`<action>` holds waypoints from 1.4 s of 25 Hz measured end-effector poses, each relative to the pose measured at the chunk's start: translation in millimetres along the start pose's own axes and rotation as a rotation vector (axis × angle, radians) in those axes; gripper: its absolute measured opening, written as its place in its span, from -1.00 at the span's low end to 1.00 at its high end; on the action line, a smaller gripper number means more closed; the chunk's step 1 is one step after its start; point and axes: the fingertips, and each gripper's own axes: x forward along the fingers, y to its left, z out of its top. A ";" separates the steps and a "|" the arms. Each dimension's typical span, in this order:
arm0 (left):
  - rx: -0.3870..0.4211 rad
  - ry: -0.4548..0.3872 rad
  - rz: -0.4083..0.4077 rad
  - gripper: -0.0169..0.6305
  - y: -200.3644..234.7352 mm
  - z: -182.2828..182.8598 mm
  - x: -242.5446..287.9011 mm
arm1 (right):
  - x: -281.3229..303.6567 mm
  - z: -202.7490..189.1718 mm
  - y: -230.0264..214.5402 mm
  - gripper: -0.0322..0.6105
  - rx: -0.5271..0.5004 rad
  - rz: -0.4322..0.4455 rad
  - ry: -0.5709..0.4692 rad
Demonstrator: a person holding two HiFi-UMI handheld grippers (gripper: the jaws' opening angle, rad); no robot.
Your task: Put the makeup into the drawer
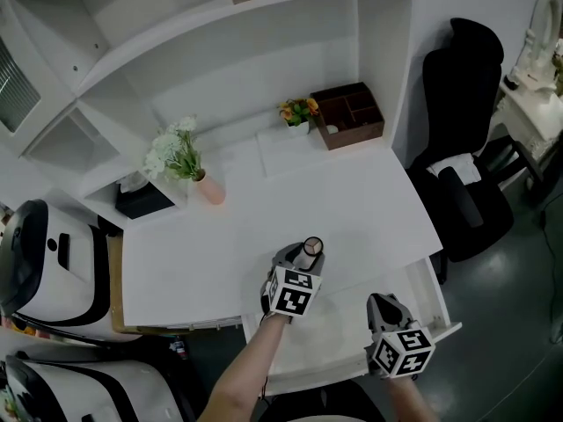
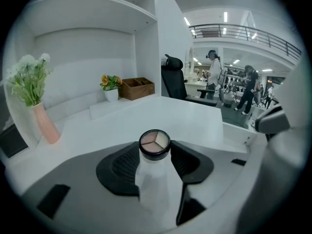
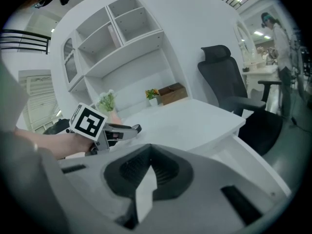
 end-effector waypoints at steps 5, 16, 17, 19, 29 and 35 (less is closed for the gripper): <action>0.025 -0.038 -0.031 -0.32 -20.9 1.8 -25.6 | -15.5 1.6 1.5 -0.89 -0.003 -0.015 -0.028; 0.110 -0.041 -0.202 -0.32 -107.4 -20.7 -60.3 | -60.9 -5.8 -11.5 -0.89 0.040 -0.108 -0.085; 0.119 -0.038 -0.218 -0.32 -115.2 -24.3 -61.1 | -64.5 -7.2 -13.2 -0.89 0.046 -0.116 -0.090; 0.140 -0.034 -0.246 -0.32 -129.5 -31.3 -63.0 | -71.5 -11.0 -16.4 -0.89 0.060 -0.133 -0.098; 0.275 0.063 -0.332 -0.32 -173.5 -88.9 -45.5 | -106.8 -25.7 -31.8 -0.89 0.118 -0.229 -0.135; 0.293 0.141 -0.336 -0.32 -172.7 -122.0 -30.8 | -122.1 -34.8 -39.0 -0.89 0.143 -0.277 -0.146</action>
